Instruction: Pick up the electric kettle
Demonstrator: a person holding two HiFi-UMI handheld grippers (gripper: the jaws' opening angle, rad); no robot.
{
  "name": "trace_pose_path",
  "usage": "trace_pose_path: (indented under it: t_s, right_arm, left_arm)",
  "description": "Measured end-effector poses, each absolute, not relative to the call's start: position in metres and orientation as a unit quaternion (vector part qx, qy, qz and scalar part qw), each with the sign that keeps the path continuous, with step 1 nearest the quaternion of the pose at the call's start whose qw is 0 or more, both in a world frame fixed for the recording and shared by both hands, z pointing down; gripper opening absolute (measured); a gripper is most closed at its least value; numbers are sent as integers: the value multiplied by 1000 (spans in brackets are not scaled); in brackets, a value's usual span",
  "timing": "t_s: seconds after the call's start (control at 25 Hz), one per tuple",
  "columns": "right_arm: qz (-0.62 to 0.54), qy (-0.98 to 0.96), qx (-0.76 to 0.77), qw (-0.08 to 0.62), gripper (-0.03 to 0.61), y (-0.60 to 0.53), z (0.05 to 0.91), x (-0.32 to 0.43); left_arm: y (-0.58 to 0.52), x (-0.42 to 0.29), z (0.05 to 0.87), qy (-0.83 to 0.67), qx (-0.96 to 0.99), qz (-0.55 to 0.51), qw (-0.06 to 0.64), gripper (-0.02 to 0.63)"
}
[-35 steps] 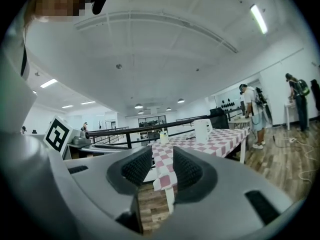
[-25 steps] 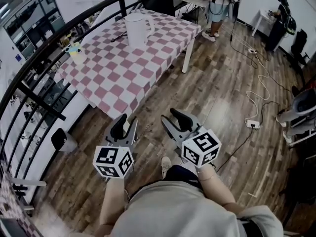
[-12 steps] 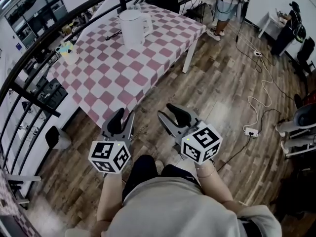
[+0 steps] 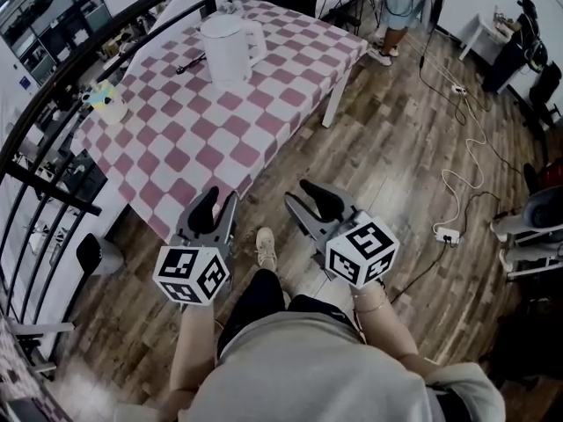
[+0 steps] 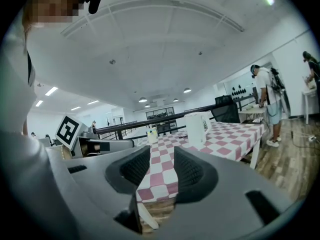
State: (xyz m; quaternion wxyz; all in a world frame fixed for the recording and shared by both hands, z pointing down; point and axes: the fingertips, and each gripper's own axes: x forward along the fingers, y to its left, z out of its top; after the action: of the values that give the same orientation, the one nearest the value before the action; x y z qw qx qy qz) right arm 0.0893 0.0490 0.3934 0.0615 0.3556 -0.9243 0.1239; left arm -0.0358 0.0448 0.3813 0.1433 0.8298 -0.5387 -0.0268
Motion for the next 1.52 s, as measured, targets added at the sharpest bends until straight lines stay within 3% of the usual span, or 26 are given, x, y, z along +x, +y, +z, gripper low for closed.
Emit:
trace_pose_path:
  t_s: [0.36, 0.76, 1.28, 1.52]
  right_arm:
    - [112, -928, 344, 90, 149, -58, 390, 59]
    - [102, -920, 371, 72, 149, -180, 366, 36]
    - [116, -918, 366, 101, 155, -229, 383, 14]
    - [112, -919, 359, 119, 173, -257, 393, 13]
  left_arm:
    - [-63, -58, 378, -529, 837, -31, 140, 144]
    - [-181, -106, 357, -543, 829, -45, 125, 146]
    - [-227, -131, 361, -538, 834, -32, 116, 150]
    - [-243, -149, 368, -564, 817, -23, 119, 204]
